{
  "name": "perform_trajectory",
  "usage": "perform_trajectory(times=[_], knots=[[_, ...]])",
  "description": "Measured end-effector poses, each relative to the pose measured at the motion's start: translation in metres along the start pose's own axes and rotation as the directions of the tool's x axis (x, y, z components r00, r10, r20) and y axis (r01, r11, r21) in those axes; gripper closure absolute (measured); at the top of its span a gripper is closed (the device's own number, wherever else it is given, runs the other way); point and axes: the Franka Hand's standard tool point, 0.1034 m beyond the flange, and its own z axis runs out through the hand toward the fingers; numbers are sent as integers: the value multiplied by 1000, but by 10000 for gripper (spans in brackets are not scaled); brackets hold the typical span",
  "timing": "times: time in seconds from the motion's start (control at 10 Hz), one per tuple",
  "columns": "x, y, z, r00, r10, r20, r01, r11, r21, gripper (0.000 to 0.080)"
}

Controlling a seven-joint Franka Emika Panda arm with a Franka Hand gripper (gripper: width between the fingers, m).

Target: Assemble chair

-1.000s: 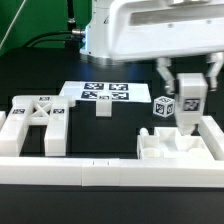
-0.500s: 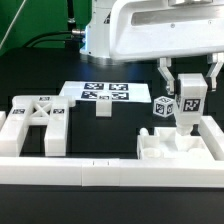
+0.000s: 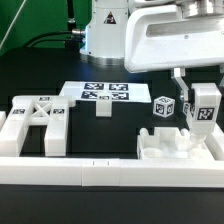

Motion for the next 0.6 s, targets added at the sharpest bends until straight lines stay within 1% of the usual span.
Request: perform_trajectory(times=[0.1, 0.2, 0.3, 0.6], knots=[[2, -4, -1, 995, -11, -103, 11, 1000, -2, 512], [-3, -10, 1, 992, -24, -126, 24, 1000, -1, 512], [1, -13, 0, 985, -35, -166, 35, 999, -1, 512], [-3, -7, 5, 985, -71, -157, 70, 997, -13, 512]])
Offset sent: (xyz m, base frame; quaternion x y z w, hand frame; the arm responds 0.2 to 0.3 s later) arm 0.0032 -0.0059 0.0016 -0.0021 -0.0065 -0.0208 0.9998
